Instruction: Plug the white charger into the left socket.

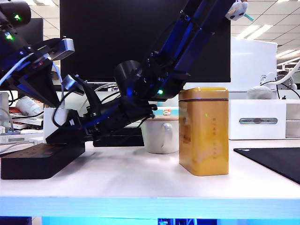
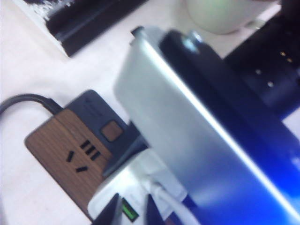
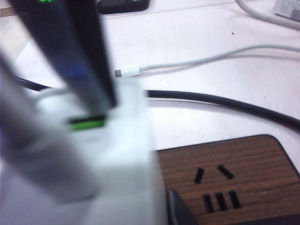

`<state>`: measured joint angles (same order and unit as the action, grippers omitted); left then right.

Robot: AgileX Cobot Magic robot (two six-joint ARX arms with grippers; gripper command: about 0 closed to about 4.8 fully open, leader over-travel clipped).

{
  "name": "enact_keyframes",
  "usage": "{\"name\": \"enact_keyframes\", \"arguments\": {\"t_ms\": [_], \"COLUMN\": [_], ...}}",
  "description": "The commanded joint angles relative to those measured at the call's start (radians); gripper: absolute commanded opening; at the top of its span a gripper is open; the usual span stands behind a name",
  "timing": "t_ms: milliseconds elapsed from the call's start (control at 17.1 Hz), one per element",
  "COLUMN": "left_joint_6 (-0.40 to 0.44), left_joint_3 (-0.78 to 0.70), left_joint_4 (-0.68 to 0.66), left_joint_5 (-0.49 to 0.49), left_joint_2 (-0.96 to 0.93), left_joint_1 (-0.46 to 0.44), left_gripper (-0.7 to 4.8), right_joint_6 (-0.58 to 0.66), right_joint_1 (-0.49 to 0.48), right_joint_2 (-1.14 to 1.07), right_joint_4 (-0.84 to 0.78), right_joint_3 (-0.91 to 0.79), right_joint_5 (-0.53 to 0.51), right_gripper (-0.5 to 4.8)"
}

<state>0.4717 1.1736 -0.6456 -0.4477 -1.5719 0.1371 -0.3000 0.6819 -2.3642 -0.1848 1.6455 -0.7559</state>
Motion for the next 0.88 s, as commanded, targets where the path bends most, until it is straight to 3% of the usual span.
{"name": "enact_keyframes", "arguments": {"t_ms": [58,526,701,876], "left_joint_6": [-0.001,-0.014,-0.023,-0.028], "left_joint_3": [-0.016,-0.016,-0.016,-0.016], "left_joint_4": [-0.081,-0.08,-0.083,-0.083], "left_joint_5": [0.031,0.094,0.122,0.122], "left_joint_2": [-0.022,-0.022,-0.022,-0.022], "left_joint_1": [0.005,0.005,0.005,0.005], "left_gripper": [0.8,0.8,0.8,0.8], "right_joint_6": [0.013,0.038,0.043,0.042], "right_joint_1": [-0.003,-0.02,-0.023,-0.029], "right_joint_2": [0.008,0.077,0.115,0.151], "right_joint_4": [0.053,0.063,0.085,0.119], "right_joint_3": [-0.004,0.004,0.004,0.004], "right_joint_5": [0.024,0.009,-0.009,-0.032], "right_gripper": [2.75,2.74,2.22,2.2]}}
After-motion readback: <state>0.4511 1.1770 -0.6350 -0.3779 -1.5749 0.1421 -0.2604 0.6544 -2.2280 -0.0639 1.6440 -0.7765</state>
